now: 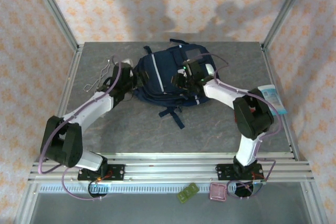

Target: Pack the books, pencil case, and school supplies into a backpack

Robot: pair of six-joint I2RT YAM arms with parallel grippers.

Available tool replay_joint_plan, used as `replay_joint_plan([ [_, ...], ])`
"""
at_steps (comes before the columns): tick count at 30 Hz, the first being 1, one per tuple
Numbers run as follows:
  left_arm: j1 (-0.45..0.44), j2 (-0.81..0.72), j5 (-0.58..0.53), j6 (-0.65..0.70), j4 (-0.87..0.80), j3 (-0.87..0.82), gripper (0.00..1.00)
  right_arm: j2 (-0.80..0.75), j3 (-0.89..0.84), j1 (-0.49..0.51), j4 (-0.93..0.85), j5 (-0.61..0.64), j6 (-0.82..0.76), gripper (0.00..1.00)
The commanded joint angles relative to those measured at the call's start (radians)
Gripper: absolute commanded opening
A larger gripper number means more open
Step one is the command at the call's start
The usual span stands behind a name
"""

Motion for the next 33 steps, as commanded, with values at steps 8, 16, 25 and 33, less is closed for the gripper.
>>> replay_joint_plan([
  [8,-0.128,-0.087,-0.079,-0.083,0.095,-0.145,0.53,0.087,0.062,-0.010,-0.083,0.006,0.022,0.45],
  [16,-0.176,-0.038,-0.090,-0.083,0.144,-0.155,0.52,0.157,0.088,-0.030,-0.056,-0.164,0.021,0.22],
  [25,-0.249,-0.014,-0.179,-0.066,0.130,-0.143,0.53,0.077,0.132,-0.037,-0.069,-0.182,0.037,0.00],
  [33,-0.297,0.019,-0.275,-0.056,0.128,-0.112,0.61,-0.011,0.140,-0.040,0.025,-0.251,0.108,0.00],
])
